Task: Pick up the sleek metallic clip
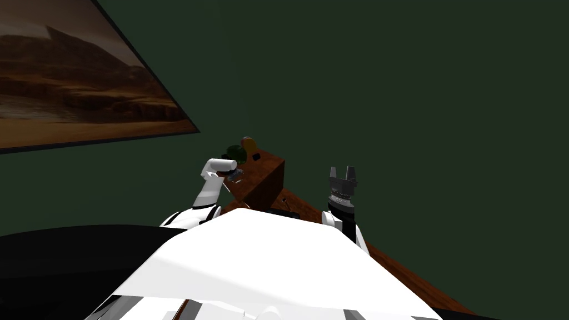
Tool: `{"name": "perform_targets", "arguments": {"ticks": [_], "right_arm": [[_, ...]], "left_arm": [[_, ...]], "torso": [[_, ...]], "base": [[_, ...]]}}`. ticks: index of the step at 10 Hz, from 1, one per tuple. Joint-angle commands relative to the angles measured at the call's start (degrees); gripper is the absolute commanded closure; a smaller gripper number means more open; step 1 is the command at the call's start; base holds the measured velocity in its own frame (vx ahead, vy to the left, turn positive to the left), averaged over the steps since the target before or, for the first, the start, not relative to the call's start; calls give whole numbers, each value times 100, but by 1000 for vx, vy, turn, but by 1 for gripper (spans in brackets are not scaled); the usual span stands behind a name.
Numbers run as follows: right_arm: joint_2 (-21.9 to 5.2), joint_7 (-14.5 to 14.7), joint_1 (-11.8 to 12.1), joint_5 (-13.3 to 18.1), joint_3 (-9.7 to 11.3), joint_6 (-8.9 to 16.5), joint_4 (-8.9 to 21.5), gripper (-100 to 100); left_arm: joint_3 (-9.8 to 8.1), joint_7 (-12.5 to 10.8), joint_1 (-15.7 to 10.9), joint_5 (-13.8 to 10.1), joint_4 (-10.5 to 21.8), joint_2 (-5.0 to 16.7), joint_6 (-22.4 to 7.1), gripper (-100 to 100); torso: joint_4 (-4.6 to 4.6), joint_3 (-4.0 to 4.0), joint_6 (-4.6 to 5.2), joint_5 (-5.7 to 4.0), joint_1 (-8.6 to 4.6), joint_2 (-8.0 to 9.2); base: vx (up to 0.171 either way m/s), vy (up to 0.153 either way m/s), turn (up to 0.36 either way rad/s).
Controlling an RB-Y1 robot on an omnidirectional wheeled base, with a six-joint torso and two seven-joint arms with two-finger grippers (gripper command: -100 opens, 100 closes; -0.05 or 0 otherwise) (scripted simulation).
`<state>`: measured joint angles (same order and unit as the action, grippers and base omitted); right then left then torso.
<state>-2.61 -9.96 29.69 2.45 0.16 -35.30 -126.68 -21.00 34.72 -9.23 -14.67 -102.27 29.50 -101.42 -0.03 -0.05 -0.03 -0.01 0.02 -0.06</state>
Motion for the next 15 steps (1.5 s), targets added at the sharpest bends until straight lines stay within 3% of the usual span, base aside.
{"name": "perform_targets", "arguments": {"ticks": [1, 6, 7, 8, 9, 15], "right_arm": [[0, 0, 0, 0, 0, 0, 0, 0], [0, 0, 0, 0, 0, 0, 0, 0], [0, 0, 0, 0, 0, 0, 0, 0], [0, 0, 0, 0, 0, 0, 0, 0], [0, 0, 0, 0, 0, 0, 0, 0], [0, 0, -1, 0, 0, 0, 0, 0]], "left_arm": [[-33, 63, 13, -83, 80, 63, -286, -100], [-71, 166, 81, -254, 242, 158, -959, -100], [-75, 157, 74, -240, 215, 154, -871, -100], [-78, 161, 74, -246, 214, 157, -910, 0], [18, 40, 171, -490, 432, 394, -658, -100], [302, -325, 462, -1225, 1084, 1105, 85, -100]], "torso": [[0, 0, 0, 0, 0, 0], [0, 1, 0, 0, 1, 1], [0, 0, 0, 0, -1, -1], [1, 3, 0, 0, 1, 6], [2, 5, 0, 0, 2, 8], [4, 11, 1, -2, -7, 19]], "base": [[29, -6, -39], [27, -8, -21], [0, 0, 0], [0, 0, 0], [-14, -21, -109], [-24, -32, -75]]}}
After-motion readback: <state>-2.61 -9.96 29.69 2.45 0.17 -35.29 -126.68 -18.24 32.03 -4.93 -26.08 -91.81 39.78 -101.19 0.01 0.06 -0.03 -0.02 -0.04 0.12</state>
